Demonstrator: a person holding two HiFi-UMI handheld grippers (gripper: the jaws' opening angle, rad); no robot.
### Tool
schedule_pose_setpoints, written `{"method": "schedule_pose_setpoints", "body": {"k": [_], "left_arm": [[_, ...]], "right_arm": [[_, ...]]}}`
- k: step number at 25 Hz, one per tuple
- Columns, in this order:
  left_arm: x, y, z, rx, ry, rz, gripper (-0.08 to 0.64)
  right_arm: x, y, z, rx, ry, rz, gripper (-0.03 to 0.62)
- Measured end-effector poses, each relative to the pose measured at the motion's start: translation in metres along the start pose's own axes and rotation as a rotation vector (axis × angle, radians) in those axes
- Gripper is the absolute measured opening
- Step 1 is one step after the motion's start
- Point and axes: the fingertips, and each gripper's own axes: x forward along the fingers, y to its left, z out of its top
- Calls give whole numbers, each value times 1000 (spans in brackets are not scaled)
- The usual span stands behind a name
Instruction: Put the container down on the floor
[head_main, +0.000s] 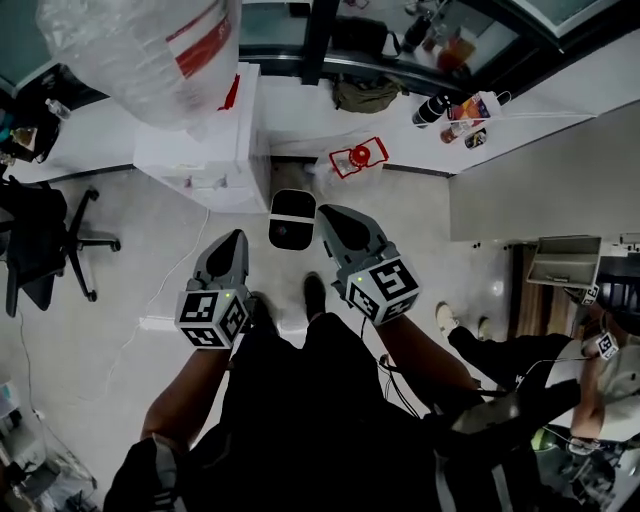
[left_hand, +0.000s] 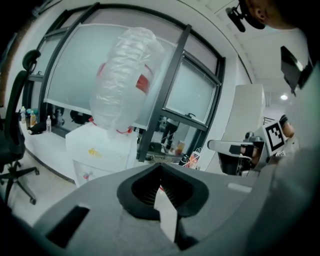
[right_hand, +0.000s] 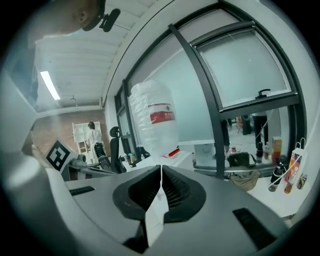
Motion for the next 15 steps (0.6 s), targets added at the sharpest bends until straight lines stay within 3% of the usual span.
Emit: {"method": "schedule_pose_setpoints", "body": {"k": [4,7,12,15], "left_arm": [[-24,-9,25,92,-26,-11,6],[-42,-18,43,98,-67,-34,6],[-62,-28,59,137,-99,-60,6],[-60,-25,60,105,-94,-47,6]], "right_arm": [[-15,6,32,27,-37,-13,14],[-26,22,60,44,-84,35,12],[-32,31,76,-33,-54,-14,11],[-36,30,76,-49,-54,-39,9]]}}
